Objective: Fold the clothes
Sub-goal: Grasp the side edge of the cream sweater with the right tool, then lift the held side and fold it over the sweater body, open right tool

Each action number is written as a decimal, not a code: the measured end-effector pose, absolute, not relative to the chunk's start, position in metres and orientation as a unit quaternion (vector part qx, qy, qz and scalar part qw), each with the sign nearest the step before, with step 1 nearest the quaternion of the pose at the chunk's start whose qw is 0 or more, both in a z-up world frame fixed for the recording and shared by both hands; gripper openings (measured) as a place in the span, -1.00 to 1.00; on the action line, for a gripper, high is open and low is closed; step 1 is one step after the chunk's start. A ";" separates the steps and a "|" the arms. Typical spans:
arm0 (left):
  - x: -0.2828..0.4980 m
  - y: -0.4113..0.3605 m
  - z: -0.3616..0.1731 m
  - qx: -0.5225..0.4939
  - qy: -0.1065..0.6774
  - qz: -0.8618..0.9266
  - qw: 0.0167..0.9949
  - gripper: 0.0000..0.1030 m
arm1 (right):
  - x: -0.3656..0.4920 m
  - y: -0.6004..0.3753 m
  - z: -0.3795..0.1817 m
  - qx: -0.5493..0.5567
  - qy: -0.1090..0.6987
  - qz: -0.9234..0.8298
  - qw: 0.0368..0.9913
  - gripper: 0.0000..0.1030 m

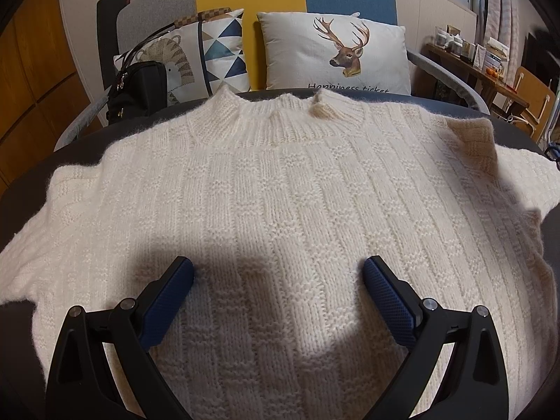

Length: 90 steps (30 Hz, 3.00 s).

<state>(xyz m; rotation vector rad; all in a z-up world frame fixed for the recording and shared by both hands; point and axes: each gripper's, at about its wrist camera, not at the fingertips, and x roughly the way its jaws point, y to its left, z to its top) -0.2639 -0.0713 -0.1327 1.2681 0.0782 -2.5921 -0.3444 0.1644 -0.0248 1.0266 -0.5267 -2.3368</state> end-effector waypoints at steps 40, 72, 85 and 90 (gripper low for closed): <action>-0.267 -0.068 -0.132 0.436 0.023 -0.890 0.133 0.97 | -0.411 0.526 -0.148 0.422 -0.367 -0.828 -0.034 0.22; -0.263 -0.073 -0.132 0.432 0.037 -0.893 0.124 0.97 | -0.356 0.133 -0.035 0.457 -0.318 -0.756 0.345 -0.88; -0.261 -0.075 -0.131 0.429 0.048 -0.894 0.121 0.97 | -0.352 0.010 -0.100 0.546 -0.316 -0.660 0.407 -0.88; -0.260 -0.075 -0.131 0.426 0.048 -0.896 0.119 0.97 | -0.353 0.016 -0.113 0.572 -0.289 -0.662 0.389 -0.44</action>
